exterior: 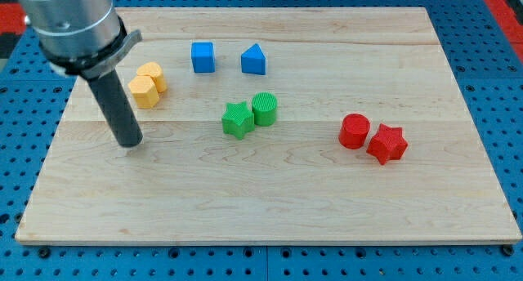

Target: Slide your hand upwards

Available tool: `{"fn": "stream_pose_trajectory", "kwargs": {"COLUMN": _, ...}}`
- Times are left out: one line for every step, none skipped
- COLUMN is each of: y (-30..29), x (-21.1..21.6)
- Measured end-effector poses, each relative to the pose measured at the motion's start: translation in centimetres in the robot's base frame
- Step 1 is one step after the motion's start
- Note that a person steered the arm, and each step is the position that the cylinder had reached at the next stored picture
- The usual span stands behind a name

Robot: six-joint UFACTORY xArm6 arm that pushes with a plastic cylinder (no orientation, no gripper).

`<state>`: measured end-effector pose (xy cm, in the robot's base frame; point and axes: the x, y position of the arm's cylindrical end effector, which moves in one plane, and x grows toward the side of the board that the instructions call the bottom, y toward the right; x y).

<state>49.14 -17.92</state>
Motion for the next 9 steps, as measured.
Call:
{"fn": "stream_pose_trajectory", "kwargs": {"y": 1.9, "x": 5.0}}
{"fn": "stream_pose_trajectory", "kwargs": {"y": 3.2, "x": 8.5}}
{"fn": "stream_pose_trajectory", "kwargs": {"y": 2.7, "x": 8.5}}
{"fn": "stream_pose_trajectory", "kwargs": {"y": 2.7, "x": 8.5}}
{"fn": "stream_pose_trajectory", "kwargs": {"y": 2.9, "x": 8.5}}
{"fn": "stream_pose_trajectory", "kwargs": {"y": 3.4, "x": 8.5}}
{"fn": "stream_pose_trajectory", "kwargs": {"y": 3.5, "x": 6.1}}
{"fn": "stream_pose_trajectory", "kwargs": {"y": 3.5, "x": 4.7}}
{"fn": "stream_pose_trajectory", "kwargs": {"y": 3.5, "x": 4.7}}
